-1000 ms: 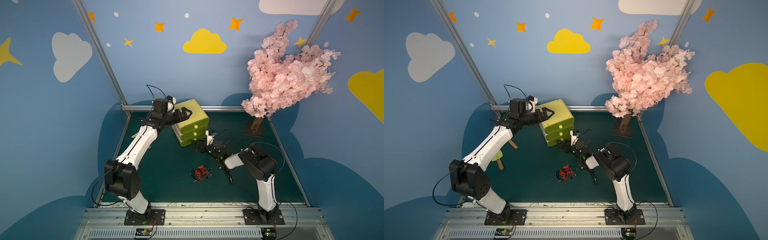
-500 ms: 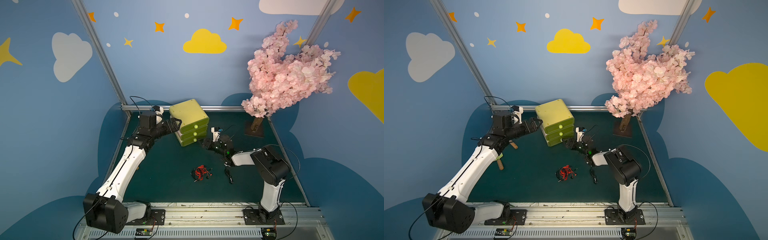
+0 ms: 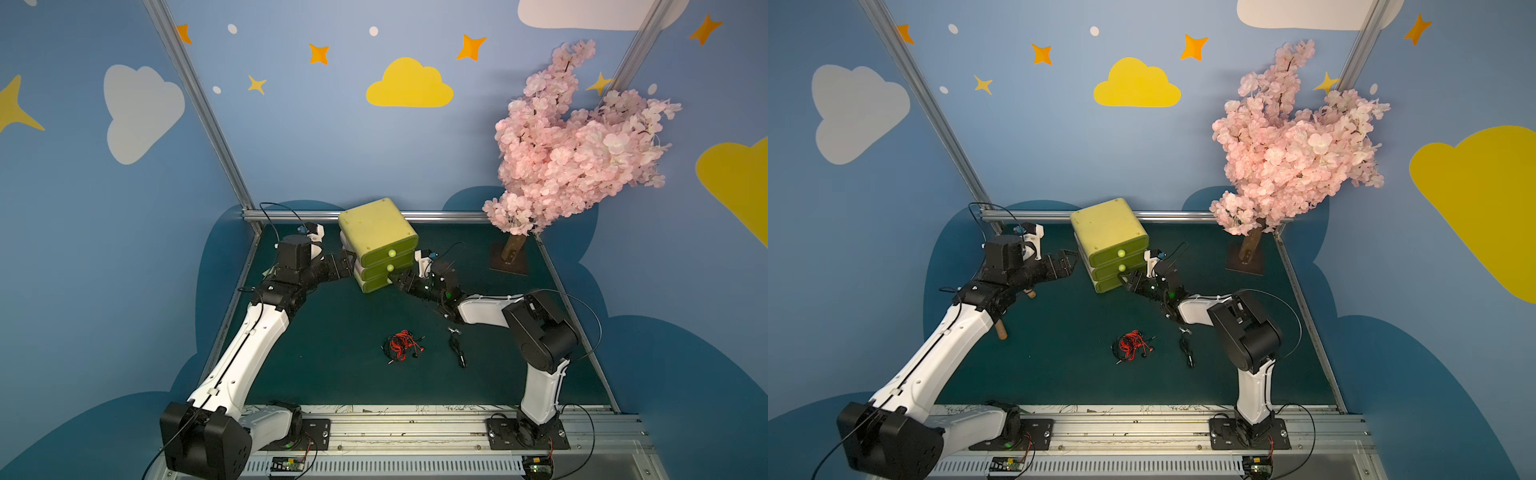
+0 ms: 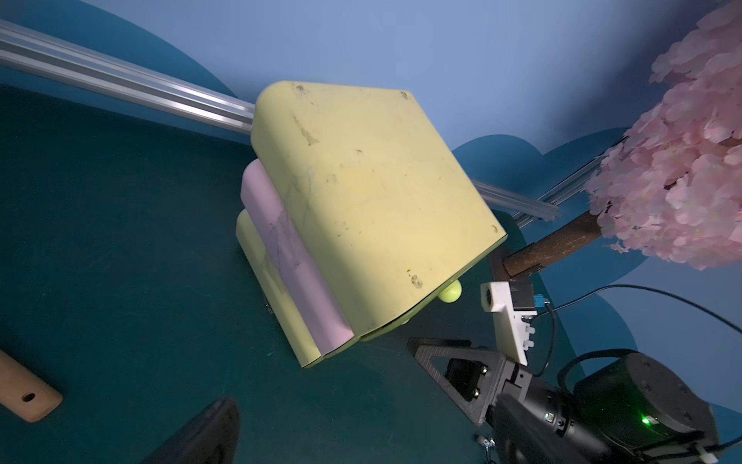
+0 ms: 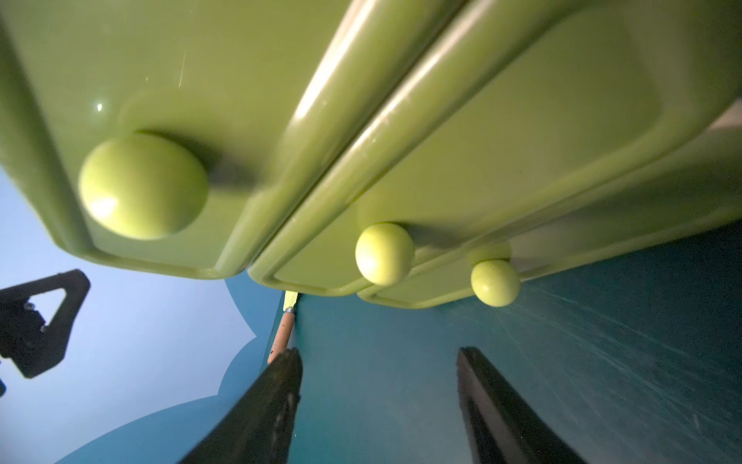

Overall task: Place the wired earphones into the drawer by color
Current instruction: Open the drawer in the storage box.

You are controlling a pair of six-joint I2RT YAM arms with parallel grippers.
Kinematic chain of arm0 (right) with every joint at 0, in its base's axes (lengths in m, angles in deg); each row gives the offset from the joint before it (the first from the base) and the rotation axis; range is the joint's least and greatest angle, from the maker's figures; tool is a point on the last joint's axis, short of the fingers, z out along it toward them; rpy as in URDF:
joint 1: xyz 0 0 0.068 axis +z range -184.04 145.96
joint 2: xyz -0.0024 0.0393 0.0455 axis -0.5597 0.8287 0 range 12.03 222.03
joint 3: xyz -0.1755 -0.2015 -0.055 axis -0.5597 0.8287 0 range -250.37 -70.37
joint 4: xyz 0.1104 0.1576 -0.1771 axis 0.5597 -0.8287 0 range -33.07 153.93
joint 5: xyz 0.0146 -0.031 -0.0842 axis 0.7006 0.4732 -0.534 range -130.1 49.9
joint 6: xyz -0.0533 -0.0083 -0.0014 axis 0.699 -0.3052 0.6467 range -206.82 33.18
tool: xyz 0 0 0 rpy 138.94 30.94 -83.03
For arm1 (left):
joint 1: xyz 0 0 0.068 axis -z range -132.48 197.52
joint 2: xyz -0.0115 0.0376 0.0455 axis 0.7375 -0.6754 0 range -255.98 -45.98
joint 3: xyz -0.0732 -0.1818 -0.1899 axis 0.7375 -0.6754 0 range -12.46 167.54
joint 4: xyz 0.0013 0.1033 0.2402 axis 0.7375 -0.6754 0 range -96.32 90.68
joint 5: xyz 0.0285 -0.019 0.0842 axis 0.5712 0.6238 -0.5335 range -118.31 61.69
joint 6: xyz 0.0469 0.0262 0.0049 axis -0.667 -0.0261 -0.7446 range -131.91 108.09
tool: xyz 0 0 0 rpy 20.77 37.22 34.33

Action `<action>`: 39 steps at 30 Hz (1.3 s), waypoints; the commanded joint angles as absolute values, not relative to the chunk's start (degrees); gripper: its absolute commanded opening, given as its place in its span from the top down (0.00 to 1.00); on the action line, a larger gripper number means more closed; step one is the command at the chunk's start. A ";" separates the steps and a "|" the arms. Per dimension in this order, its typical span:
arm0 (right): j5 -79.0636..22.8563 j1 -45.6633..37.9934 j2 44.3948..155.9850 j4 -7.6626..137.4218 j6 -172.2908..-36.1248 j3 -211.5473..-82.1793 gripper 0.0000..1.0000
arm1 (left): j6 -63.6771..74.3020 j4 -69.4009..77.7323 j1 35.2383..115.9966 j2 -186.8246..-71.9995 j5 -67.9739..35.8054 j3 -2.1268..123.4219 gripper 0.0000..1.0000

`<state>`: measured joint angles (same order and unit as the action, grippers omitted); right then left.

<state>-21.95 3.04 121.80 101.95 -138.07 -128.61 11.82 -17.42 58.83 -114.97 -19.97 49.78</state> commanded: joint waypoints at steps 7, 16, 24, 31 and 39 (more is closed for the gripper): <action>-27.66 3.84 120.54 93.40 -139.80 -134.32 0.42 | 9.28 -16.60 58.78 -115.88 -21.26 48.71 0.00; -28.48 3.83 122.90 93.77 -140.42 -137.02 0.48 | 9.51 -16.62 58.79 -115.86 -21.02 48.55 0.00; -29.05 3.84 125.65 94.37 -141.56 -138.74 0.52 | 9.62 -16.68 58.77 -115.88 -21.10 48.54 0.00; -28.85 3.67 126.93 95.27 -142.19 -139.48 0.57 | 9.58 -16.72 58.77 -116.05 -21.11 48.48 0.00; -28.57 3.52 127.92 95.52 -142.70 -140.59 0.62 | 9.65 -16.76 58.81 -116.21 -21.02 48.63 0.00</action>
